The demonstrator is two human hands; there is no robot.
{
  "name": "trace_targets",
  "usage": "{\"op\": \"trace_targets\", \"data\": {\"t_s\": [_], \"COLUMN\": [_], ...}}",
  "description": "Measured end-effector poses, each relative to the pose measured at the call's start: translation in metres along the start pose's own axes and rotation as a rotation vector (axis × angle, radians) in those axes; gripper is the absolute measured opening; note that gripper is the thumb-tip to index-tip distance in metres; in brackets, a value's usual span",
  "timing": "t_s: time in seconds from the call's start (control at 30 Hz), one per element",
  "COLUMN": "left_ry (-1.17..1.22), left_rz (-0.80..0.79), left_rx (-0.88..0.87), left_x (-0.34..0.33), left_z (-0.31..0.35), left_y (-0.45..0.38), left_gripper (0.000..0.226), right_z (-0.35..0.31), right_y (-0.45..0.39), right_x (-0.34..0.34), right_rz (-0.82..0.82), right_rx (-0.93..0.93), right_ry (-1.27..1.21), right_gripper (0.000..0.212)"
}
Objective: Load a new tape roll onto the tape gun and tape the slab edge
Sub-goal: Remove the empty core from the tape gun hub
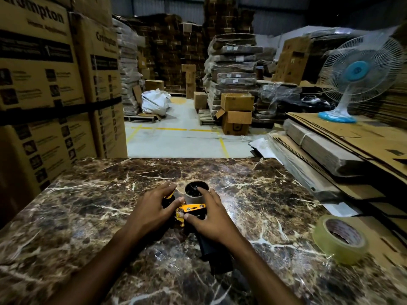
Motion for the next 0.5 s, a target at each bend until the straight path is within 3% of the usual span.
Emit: {"op": "trace_targets", "data": {"t_s": [0.5], "left_ry": [-0.017], "left_rz": [-0.082], "left_rx": [-0.098], "left_x": [-0.020], "left_z": [0.036], "left_y": [0.013], "left_gripper": [0.095], "right_z": [0.015], "right_y": [0.042], "right_x": [0.023], "right_rz": [0.080], "right_rx": [-0.064], "right_ry": [0.012], "right_gripper": [0.087]}}
Point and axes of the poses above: each hand's wrist, its own y-axis away from the middle knuckle, its own x-axis out of the back of the hand, z = x × y, the point moved 5 cm from there along -y, towards the middle knuckle, and after that the axes turned 3 degrees about -y, right-handed, at the moved point
